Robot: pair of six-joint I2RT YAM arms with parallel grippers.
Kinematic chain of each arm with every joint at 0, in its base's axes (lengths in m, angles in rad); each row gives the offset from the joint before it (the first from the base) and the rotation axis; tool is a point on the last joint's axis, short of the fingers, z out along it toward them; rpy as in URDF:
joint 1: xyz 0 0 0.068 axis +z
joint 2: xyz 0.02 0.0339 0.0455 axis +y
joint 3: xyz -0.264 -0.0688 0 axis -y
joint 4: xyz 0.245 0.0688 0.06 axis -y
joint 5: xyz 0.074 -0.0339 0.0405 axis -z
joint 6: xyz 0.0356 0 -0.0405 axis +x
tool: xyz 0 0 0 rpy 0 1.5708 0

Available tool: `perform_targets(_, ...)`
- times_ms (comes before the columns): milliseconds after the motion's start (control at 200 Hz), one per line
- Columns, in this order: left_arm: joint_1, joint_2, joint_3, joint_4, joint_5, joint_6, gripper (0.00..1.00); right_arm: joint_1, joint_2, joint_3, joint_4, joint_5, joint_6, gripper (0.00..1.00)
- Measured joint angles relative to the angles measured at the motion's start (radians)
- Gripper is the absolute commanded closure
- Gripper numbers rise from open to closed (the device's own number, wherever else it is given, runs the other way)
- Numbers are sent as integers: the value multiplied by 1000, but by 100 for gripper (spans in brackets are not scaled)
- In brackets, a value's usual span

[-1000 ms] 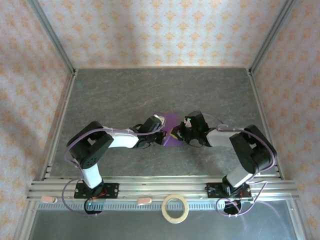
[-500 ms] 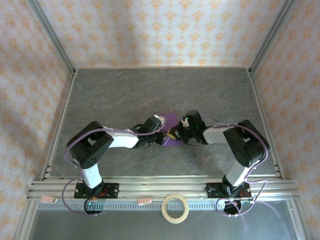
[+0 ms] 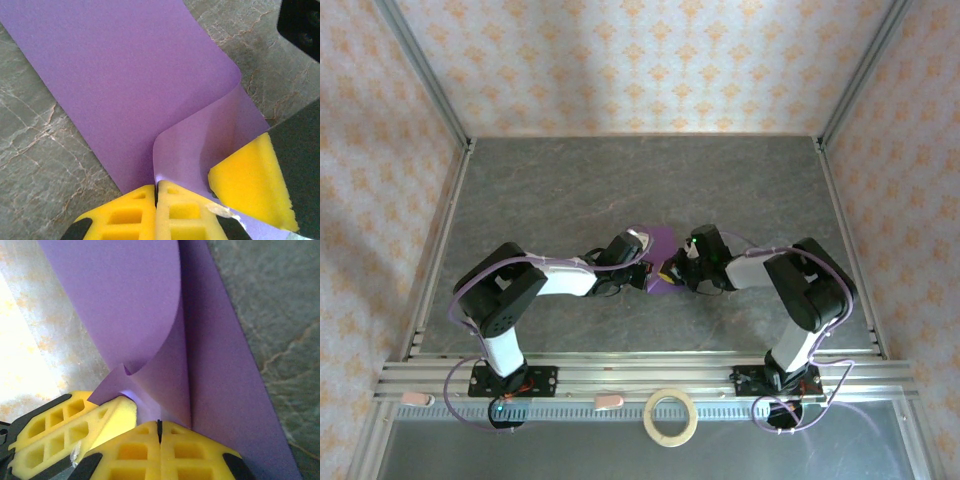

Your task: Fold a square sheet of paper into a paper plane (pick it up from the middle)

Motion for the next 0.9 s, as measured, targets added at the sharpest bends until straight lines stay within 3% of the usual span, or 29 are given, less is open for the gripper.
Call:
perform_targets(510, 0, 0, 0, 0, 0, 1, 96, -9, -10, 63, -102, 103, -47, 100)
perform_targets(901, 0, 0, -1, 0, 0, 8, 96, -43, -24, 36, -101, 83, -48, 100)
